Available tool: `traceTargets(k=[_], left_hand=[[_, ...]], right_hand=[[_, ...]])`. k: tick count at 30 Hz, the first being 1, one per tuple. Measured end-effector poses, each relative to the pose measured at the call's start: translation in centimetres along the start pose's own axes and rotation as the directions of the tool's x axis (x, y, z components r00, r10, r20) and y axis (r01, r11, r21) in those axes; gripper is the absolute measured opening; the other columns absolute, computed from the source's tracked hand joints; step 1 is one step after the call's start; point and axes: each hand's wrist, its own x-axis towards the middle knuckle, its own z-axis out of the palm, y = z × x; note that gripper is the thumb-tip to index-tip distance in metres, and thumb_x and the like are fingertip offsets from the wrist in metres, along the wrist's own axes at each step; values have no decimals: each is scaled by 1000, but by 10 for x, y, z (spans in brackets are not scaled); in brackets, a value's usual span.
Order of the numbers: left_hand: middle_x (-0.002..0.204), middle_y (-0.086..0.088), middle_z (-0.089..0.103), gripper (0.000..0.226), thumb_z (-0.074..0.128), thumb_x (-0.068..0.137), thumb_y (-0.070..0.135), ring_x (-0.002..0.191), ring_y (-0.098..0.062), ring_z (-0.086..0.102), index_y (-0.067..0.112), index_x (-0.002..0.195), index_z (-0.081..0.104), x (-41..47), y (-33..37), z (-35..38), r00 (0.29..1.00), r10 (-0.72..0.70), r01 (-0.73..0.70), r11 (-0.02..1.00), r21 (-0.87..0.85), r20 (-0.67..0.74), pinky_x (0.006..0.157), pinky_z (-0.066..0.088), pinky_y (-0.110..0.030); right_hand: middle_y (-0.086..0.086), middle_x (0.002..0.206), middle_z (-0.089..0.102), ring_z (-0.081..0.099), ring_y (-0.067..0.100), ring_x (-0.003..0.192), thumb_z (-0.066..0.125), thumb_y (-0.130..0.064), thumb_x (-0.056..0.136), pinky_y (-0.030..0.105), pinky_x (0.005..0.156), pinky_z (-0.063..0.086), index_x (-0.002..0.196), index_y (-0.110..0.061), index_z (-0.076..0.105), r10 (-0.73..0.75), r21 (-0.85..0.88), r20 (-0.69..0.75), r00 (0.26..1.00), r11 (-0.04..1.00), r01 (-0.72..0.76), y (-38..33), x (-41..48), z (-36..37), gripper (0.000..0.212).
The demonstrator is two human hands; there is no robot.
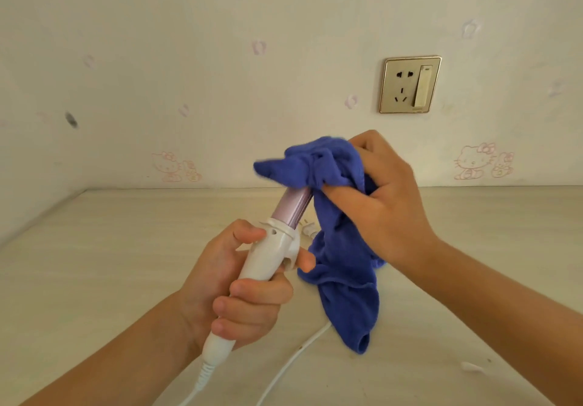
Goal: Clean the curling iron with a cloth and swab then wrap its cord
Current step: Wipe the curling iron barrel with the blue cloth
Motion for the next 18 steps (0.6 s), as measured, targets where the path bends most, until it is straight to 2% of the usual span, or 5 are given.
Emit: traceTargets(k=[5,10,14,16,18], left_hand=[[50,6,31,71,30,91,59,30,-4,21,3,118,63,-5,1,-5,998,-13,16,999,-37,61,26,22,-19],[55,0,36,46,49,90,42,35,-11,31,7,118,48,-2,2,1,999,33,-33,999,-17,5,34,29,-18],[56,-2,36,51,46,92,52,37,-13,32,7,110,62,-5,6,2,977,108,-82,987,141,-183,37,31,-19],[54,-2,38,52,45,91,55,34,-11,33,9,96,68,-7,6,2,916,186,-91,959,269,-354,35,33,-18],[55,-4,37,46,48,90,50,33,-12,34,9,97,65,-6,2,3,853,273,-125,934,334,-445,34,34,-18]], right_hand=[[-7,92,52,58,16,84,68,-20,87,29,71,49,85,-20,70,-79,-38,255,964,995,91,-4,-20,21,3],[-5,95,57,61,9,82,71,-14,91,15,70,47,90,-17,69,55,-15,-58,997,998,-56,3,5,0,4],[-7,92,55,60,13,79,70,-12,86,17,68,45,83,-16,67,-17,-1,108,994,1000,18,2,-13,13,5],[-14,92,53,60,14,82,68,-18,88,21,70,46,87,-24,68,-32,-32,236,971,999,41,2,-21,23,6],[-13,91,53,60,13,83,67,-20,88,26,71,47,86,-28,67,-2,-83,220,975,996,21,6,-15,20,8]])
